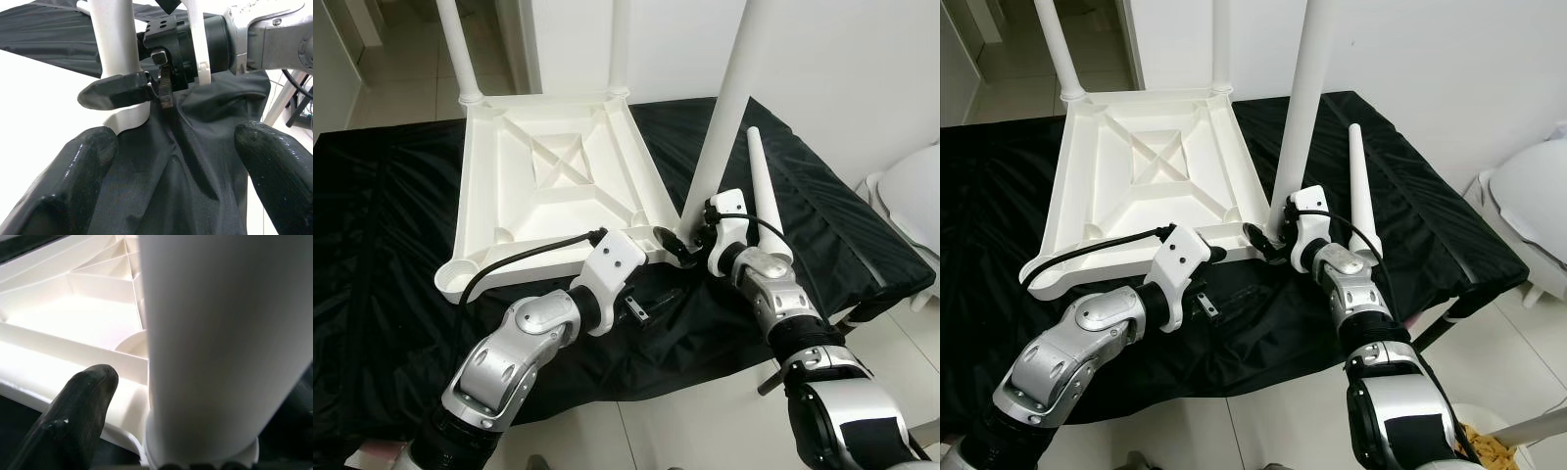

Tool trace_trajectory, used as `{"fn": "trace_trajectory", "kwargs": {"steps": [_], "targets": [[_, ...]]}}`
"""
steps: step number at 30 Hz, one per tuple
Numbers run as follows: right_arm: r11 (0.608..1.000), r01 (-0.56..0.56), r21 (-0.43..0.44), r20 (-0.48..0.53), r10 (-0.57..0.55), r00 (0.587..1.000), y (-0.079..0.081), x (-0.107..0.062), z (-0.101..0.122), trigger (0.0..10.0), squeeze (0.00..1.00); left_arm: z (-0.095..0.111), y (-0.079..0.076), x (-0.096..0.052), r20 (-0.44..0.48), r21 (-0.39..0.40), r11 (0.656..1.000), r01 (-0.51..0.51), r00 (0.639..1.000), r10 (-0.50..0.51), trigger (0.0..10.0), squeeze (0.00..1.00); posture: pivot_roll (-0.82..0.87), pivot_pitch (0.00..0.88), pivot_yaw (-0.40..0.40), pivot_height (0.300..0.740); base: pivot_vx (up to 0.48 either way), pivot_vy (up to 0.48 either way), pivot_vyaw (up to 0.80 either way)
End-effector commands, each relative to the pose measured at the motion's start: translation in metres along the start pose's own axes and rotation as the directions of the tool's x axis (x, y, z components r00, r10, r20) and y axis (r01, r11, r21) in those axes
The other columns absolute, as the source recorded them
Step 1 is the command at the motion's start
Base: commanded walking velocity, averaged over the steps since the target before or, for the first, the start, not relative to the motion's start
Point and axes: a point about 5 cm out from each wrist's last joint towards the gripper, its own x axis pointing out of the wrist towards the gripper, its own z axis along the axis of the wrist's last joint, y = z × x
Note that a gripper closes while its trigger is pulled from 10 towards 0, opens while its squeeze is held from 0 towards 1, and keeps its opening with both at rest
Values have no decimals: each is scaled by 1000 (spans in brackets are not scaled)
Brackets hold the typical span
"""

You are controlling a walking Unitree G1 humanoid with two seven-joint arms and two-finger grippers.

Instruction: Building children table

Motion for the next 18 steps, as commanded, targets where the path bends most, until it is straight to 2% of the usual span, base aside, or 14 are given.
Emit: {"fn": "trace_trajectory", "kwargs": {"steps": [1,5,6,8,9,10,11,18], "targets": [[1000,-28,-9,-20,27,999,1,1,-2,10000,0,1,-2,-1,-5,4,1000,26,1000,-26,10000,0,-20,24,-22,740,0,0,0],[994,-101,-43,-43,99,994,-5,-3,-1,10000,0,2,-1,-2,-5,2,1000,16,1000,-16,10000,0,-14,31,-17,740,0,0,0],[993,-105,-57,-55,102,993,-7,-4,-2,7333,0,2,0,-2,-5,0,1000,14,1000,-14,10000,0,-13,32,-16,740,0,0,0],[992,-108,-64,-62,104,993,-8,-4,-2,7333,0,2,0,-2,-6,-1,1000,13,1000,-13,10000,0,-13,32,-14,740,0,0,0],[991,-110,-72,-68,105,992,-10,-5,-3,1255,0,2,0,-2,-6,-1,1000,13,1000,-13,10000,0,-14,33,-12,740,0,0,0],[991,-110,-72,-68,105,992,-10,-5,-3,1255,0,2,0,-2,-6,-1,1000,13,1000,-13,10000,0,-14,33,-12,740,0,0,0],[990,-115,-82,-77,109,991,-11,-6,-3,0,0,2,1,-2,-7,0,1000,13,1000,-13,10000,0,-15,34,-9,740,0,0,0],[984,-144,-107,-90,135,987,-13,-8,-3,0,0,2,1,-2,-6,2,1000,17,1000,-17,10000,0,-23,35,-6,740,0,0,0]]}}
